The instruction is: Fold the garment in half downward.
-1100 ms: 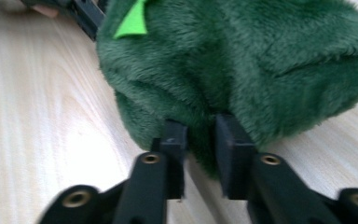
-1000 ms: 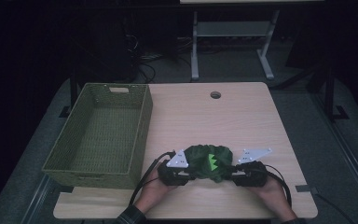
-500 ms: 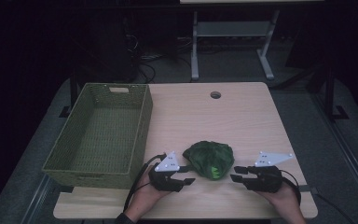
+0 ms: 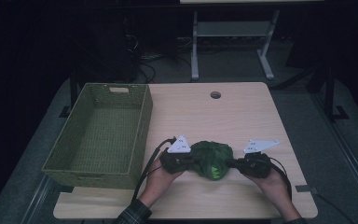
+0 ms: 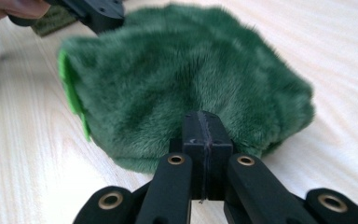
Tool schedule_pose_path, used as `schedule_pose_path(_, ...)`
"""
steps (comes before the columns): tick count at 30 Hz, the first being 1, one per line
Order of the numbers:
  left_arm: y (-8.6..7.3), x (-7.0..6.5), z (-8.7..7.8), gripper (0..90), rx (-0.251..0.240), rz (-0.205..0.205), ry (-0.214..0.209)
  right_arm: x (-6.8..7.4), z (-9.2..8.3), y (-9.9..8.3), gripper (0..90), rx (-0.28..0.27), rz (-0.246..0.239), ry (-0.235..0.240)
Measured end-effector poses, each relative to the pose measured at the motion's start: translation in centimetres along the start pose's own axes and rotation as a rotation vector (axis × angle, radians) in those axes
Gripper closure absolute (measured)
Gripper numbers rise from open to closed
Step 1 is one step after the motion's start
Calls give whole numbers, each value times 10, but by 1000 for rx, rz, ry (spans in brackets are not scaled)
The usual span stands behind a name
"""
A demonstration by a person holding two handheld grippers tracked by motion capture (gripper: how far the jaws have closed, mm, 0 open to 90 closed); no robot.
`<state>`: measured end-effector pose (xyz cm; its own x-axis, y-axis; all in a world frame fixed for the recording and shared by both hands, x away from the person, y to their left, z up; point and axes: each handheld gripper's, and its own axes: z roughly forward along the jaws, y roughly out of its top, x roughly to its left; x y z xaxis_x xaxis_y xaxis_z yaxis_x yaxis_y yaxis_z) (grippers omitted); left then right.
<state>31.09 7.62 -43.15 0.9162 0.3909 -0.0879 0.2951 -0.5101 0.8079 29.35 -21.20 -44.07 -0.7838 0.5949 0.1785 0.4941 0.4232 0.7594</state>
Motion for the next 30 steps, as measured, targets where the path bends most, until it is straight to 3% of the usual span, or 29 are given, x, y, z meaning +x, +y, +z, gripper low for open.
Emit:
schedule_pose_path(7,-24,4,13,899,116,-27,9,4,19,-6,898,90,-18,27)
schedule_pose_path(15,-25,5,25,900,177,7,30,6,32,-14,899,142,-5,53)
schedule_pose_path(20,-25,6,24,900,178,11,40,6,31,-14,899,149,-25,45)
schedule_pose_path(25,-19,7,5,898,91,-36,24,6,11,-14,898,88,-15,27)
schedule_pose_path(30,-15,3,-10,898,57,-48,7,-3,-3,-12,898,48,-10,-1)
